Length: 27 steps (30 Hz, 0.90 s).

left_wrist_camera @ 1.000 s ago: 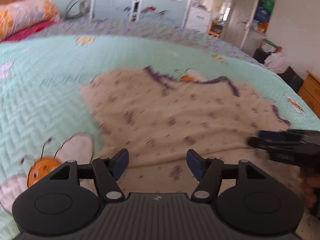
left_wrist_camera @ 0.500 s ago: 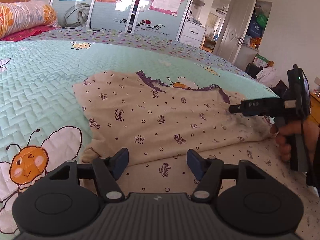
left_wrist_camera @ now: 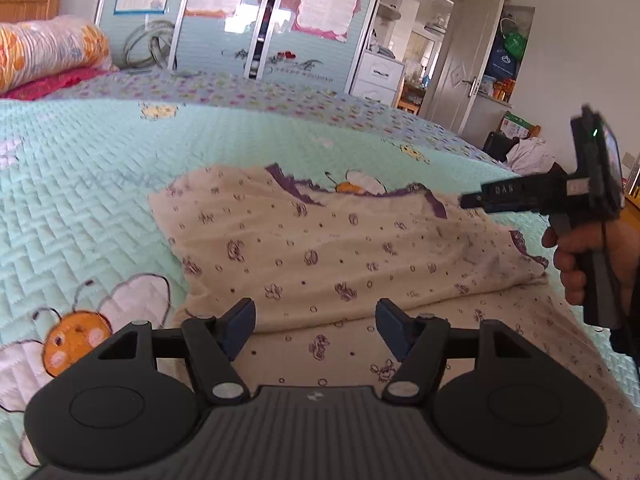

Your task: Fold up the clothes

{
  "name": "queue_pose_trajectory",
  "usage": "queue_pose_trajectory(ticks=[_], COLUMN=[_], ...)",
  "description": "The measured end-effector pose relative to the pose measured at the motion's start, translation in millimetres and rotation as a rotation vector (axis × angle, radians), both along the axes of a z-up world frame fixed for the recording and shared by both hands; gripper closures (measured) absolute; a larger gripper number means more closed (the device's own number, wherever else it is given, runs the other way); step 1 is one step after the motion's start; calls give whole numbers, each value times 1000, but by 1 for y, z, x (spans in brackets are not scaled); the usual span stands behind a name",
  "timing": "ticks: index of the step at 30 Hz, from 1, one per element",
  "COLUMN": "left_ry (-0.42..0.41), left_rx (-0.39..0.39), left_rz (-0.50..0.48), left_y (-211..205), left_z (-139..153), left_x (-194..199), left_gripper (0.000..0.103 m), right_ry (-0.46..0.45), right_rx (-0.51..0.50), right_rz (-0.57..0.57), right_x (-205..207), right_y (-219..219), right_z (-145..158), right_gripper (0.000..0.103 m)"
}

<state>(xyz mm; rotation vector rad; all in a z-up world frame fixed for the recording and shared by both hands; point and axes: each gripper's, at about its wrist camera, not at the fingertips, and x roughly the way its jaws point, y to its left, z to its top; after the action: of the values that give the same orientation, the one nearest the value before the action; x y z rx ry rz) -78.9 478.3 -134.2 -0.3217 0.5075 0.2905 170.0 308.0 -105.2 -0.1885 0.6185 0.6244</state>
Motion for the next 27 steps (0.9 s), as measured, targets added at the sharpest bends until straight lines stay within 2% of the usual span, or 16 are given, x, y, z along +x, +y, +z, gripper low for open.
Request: queue_pose_trajectory(ticks=[2,6,12,15,17,18,20,22,23,24,25,27], left_ry=[-3,21,1,-8,-14,-15,-13,-9,-9,-8,-9,-9], left_rx=[-23,-48,-124,-151,-169,-174,-175,-168,-165,-163,-162,-161], left_rz=[4,4,3,3,3,4,5,4,3,2,0,-3], left_y=[3,8,17,19,21,21,20,19,18,18,18,17], left_z=[-3,-13,-19,-19,-19,-19,-18,-18,-19,-19,-19,-20], left_x=[1,0,-4,-5,-6,-7,-7,-6,-6,-5,-5,-4], left_gripper=[32,32,31,31,31,31,31,31,31,31,30,29], right_ry=[34,115,124,94,40,18,-4,32,50,23,32,84], right_rx=[1,-6,-133,-123,-80,-90,-145,-231,-272,-271,-236,-153], right_rz=[120,276,277,290,304,296,276,284,289,261,225,155], right_x=[-23,-46,-34,-40,-47,-48,-45,-30,-20,-8,2,23], right_y=[31,102,209,220,214,214,219,237,246,251,249,241], right_z=[1,-11,-33,-23,-6,-3,-4,-23,-34,-37,-33,-23], right_gripper=[56,56,55,53,51,50,49,49,38,31,29,36])
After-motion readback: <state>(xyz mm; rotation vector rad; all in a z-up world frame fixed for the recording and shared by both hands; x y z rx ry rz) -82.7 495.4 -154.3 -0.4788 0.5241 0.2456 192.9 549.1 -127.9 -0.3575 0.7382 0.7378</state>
